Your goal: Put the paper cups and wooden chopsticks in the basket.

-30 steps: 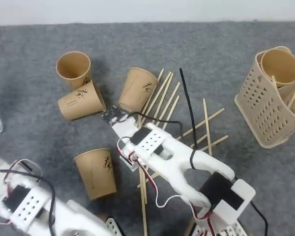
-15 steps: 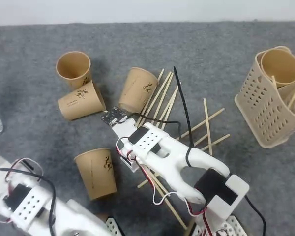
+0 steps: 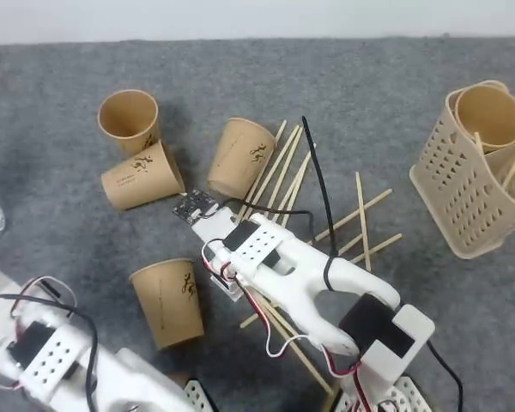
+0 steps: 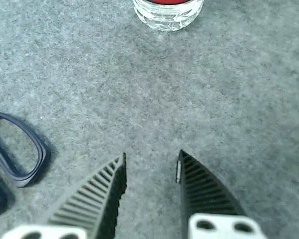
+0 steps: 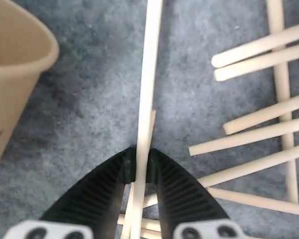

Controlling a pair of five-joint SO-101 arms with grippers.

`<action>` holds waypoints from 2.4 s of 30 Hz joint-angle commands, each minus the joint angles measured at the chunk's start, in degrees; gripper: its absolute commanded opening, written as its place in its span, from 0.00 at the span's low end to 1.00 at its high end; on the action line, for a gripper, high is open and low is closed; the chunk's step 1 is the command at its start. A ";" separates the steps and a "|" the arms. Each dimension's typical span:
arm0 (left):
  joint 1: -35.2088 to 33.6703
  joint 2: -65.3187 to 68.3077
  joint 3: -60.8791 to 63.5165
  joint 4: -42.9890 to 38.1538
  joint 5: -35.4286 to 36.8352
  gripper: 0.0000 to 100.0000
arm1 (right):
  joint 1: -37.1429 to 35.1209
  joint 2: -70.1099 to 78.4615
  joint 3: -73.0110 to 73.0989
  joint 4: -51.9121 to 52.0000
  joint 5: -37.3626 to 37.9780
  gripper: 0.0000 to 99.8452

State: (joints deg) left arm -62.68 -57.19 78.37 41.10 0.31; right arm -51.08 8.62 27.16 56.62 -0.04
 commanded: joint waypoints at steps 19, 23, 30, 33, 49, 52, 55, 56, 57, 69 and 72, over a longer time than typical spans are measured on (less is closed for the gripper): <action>0.44 -1.05 -0.48 -1.23 0.88 0.17 | -0.48 -0.31 -3.96 3.82 0.97 0.04; 0.44 -1.05 -0.48 -1.23 0.88 0.17 | -0.48 -0.31 -3.96 3.74 1.14 0.02; 0.44 -1.05 -0.48 -1.23 0.88 0.17 | 3.21 -0.75 -7.12 5.76 1.23 0.01; 0.44 -1.05 -0.48 -1.23 0.88 0.17 | 7.78 -3.74 -12.92 11.47 2.20 0.01; 0.53 -1.05 -0.40 -1.23 0.88 0.17 | 33.27 -24.57 -50.11 29.05 24.26 0.01; 0.53 -1.05 -0.40 -1.23 0.88 0.17 | 41.89 -24.66 -57.23 26.68 28.66 0.01; 1.49 -1.05 -0.31 -1.23 0.79 0.17 | 49.80 -24.66 -62.68 22.20 30.68 0.01; 1.93 -1.05 -0.04 -1.23 0.79 0.17 | 52.26 -24.66 -63.82 20.09 30.51 0.01; 2.29 -1.05 0.13 -1.23 0.79 0.17 | 54.55 -24.92 -64.53 17.80 30.07 0.01; 2.29 -1.05 0.31 -1.32 0.79 0.17 | 73.80 -24.13 -64.79 0.57 16.79 0.01; 2.29 -1.05 0.31 -1.32 0.79 0.17 | 77.93 -23.08 -60.75 -1.54 11.16 0.01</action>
State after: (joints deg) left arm -60.84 -57.19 79.25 41.10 0.31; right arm 23.12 -14.59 -35.25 57.58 15.96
